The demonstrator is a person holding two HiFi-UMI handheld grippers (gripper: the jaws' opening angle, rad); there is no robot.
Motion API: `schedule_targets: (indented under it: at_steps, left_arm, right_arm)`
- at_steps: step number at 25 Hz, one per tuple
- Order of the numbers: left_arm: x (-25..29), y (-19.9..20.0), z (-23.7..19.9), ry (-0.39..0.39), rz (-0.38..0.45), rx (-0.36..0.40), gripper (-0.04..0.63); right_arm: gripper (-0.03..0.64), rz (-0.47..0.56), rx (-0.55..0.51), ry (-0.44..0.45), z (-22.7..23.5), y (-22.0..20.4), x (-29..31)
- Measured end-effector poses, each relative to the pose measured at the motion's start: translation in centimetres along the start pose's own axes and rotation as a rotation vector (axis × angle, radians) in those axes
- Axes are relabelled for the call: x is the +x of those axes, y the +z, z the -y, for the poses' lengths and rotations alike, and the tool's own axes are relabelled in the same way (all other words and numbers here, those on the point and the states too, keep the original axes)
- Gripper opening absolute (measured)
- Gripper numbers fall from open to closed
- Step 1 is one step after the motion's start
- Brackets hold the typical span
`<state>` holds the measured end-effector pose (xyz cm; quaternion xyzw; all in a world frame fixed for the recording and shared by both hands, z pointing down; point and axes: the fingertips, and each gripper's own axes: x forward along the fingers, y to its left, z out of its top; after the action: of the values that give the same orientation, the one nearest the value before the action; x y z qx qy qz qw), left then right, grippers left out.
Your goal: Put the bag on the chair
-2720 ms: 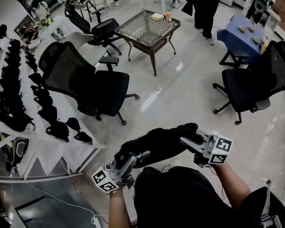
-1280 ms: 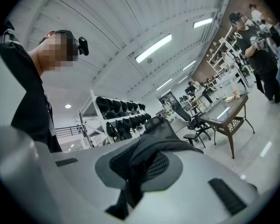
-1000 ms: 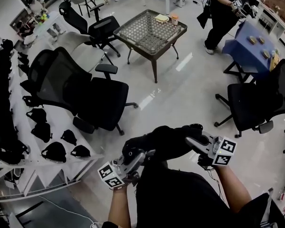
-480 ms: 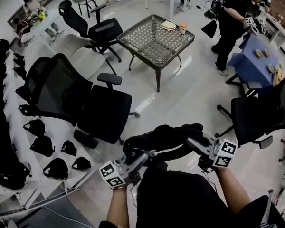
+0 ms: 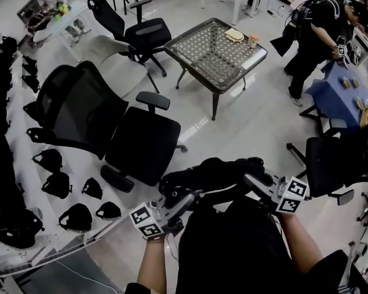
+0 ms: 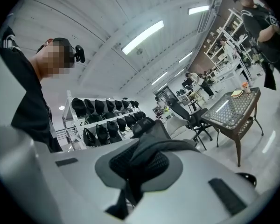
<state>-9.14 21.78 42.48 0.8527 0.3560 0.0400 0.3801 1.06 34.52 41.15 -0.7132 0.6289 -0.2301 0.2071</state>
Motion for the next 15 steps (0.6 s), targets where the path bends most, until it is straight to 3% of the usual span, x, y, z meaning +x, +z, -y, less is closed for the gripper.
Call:
schedule_targets:
  at_steps: [8, 15]
  left_arm:
    - [-2.8, 1.6, -1.7, 0.106, 0.091, -0.016, 0.023]
    - [-4.0, 4.2, -4.5, 0.26, 0.18, 0.031, 0.023]
  right_arm:
    - [0.021, -0.059, -0.006, 0.091, 0.4, -0.2, 4.8]
    - [0.021, -0.167, 0.014, 0.255, 2.7, 1.0, 10.9]
